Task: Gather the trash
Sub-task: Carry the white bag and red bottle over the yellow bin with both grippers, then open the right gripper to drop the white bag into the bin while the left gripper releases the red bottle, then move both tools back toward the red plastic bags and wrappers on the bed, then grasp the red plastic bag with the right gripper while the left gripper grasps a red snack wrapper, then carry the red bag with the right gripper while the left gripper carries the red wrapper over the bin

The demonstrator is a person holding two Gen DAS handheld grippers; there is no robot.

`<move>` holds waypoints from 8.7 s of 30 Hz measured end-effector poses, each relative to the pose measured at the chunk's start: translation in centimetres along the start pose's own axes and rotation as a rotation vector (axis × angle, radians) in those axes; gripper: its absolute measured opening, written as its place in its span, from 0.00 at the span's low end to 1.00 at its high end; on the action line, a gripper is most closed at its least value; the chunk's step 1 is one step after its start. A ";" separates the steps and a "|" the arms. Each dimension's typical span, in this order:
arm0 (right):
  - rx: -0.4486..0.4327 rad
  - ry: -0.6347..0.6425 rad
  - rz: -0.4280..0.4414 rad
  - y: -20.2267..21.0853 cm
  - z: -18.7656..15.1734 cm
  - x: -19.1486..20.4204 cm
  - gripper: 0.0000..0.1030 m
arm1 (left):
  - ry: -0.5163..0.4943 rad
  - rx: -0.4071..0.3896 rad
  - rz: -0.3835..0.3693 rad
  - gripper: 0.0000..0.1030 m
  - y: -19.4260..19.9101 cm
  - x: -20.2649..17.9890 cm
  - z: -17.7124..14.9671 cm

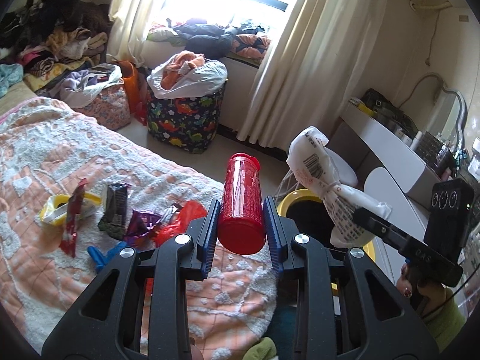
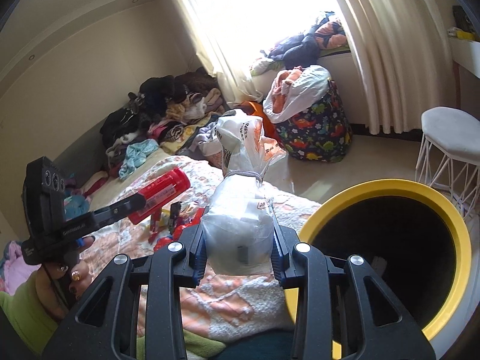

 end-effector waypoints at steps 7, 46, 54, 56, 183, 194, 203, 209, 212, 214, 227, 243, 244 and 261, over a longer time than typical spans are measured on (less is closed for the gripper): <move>-0.009 -0.056 -0.028 0.6 0.3 -2.2 0.32 | -0.048 0.020 -0.019 0.22 -1.1 -2.1 0.0; 0.065 -0.399 -0.209 0.7 -3.2 -14.4 0.32 | -0.203 0.208 -0.122 0.22 -10.9 -10.3 -3.3; 0.075 -0.477 -0.212 0.6 -4.3 -16.2 0.48 | -0.200 0.239 -0.115 0.38 -13.9 -11.0 -3.8; 0.069 -0.483 -0.213 0.7 -4.3 -16.4 0.56 | -0.167 0.234 -0.110 0.60 -14.0 -10.4 -3.8; 0.346 0.112 0.092 -13.8 -5.7 10.3 0.24 | 0.331 0.040 0.355 0.10 -1.3 17.7 -5.2; 0.317 0.162 0.094 -10.1 -3.8 9.7 0.24 | 0.251 0.040 0.310 0.10 -0.3 13.6 -3.0; 0.281 0.152 0.068 -6.8 -1.9 7.5 0.24 | 0.190 0.057 0.252 0.10 -1.8 9.0 -1.4; 0.245 0.135 0.054 -4.9 -0.9 6.1 0.24 | 0.144 0.071 0.211 0.10 -2.9 6.2 -0.4; 0.231 0.125 0.050 -4.1 -0.6 5.4 0.24 | 0.125 0.074 0.195 0.10 -3.2 4.9 -0.2; 0.224 0.120 0.046 -3.5 -0.6 4.9 0.24 | 0.108 0.079 0.186 0.10 -3.5 4.0 -0.2; 0.179 0.063 0.008 0.5 -1.1 1.6 0.24 | 0.019 0.110 0.121 0.10 -5.6 -1.1 0.2; 0.128 -0.026 -0.074 3.4 -1.3 -2.6 0.24 | -0.069 0.149 0.036 0.10 -8.1 -6.8 -0.1; 0.125 -0.035 -0.078 3.5 -1.4 -3.0 0.24 | -0.074 0.152 0.031 0.10 -8.3 -7.2 -0.1; 0.108 -0.127 -0.207 4.3 -2.4 -8.7 0.24 | -0.159 0.202 -0.056 0.10 -10.6 -12.3 -0.7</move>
Point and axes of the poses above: each gripper's, at about its wrist camera, not at the fingertips, and y roughly against the way its jaws point, x to its left, z to its top, the point moved 3 cm from there along -y, roughly the way its jaws point, and after that the axes turned 8 degrees about x, right-handed, at the moved point
